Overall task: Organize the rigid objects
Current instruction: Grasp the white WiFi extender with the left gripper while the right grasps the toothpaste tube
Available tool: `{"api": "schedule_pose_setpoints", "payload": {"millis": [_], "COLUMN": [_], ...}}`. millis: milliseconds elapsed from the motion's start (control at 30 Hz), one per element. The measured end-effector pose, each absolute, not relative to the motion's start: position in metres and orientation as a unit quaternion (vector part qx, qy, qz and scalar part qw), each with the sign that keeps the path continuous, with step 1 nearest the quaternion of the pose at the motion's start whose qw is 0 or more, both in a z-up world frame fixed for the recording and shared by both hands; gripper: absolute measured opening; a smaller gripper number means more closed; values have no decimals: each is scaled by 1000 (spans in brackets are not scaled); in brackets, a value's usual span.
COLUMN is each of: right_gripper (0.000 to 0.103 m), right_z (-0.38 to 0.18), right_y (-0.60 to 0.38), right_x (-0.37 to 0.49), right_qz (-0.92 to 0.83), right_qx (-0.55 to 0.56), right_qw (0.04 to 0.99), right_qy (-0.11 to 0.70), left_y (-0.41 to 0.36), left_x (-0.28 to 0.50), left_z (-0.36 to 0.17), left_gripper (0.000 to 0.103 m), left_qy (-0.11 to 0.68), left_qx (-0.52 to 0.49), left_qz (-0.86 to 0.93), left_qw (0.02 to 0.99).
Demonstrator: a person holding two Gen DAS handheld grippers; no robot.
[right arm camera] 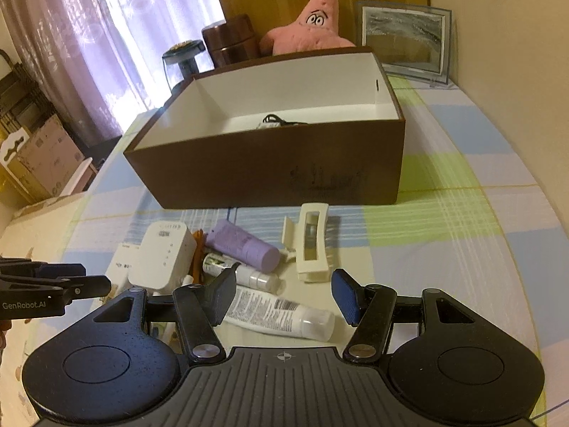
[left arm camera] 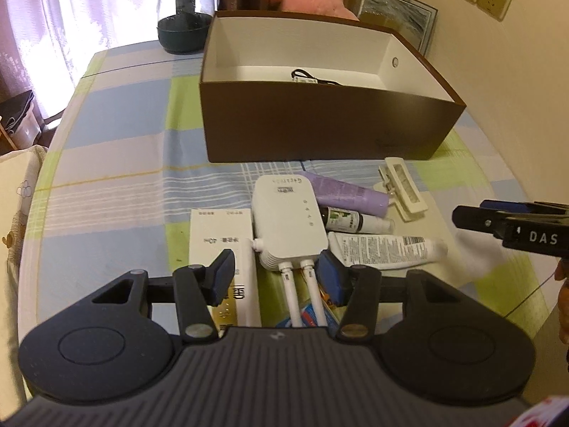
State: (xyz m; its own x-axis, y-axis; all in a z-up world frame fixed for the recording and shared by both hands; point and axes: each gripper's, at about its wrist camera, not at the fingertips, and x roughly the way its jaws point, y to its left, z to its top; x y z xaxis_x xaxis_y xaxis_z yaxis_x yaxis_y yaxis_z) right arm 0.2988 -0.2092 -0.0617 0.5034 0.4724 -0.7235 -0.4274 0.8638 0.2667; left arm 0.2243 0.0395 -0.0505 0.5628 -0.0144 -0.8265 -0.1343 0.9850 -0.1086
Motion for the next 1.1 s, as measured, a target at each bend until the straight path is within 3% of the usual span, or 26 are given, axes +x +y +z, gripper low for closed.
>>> {"api": "schedule_pose_setpoints", "payload": {"millis": [933,1100], "right_gripper": [57,57], "right_z": [-95,-98], "right_y": [-201,-199], "right_x": [326,329], "right_qz": [256,273], "right_qx": [5,-9], "right_qw": [857,854], "right_qy": [447,444], "left_y": [25,24], "left_x": [276,286], "left_z": [-88,-94], "left_gripper": [52,57], "left_qy": [495,498], "left_qx": [-48,-51], "left_qz": [32,31], "left_qw": [867,865]}}
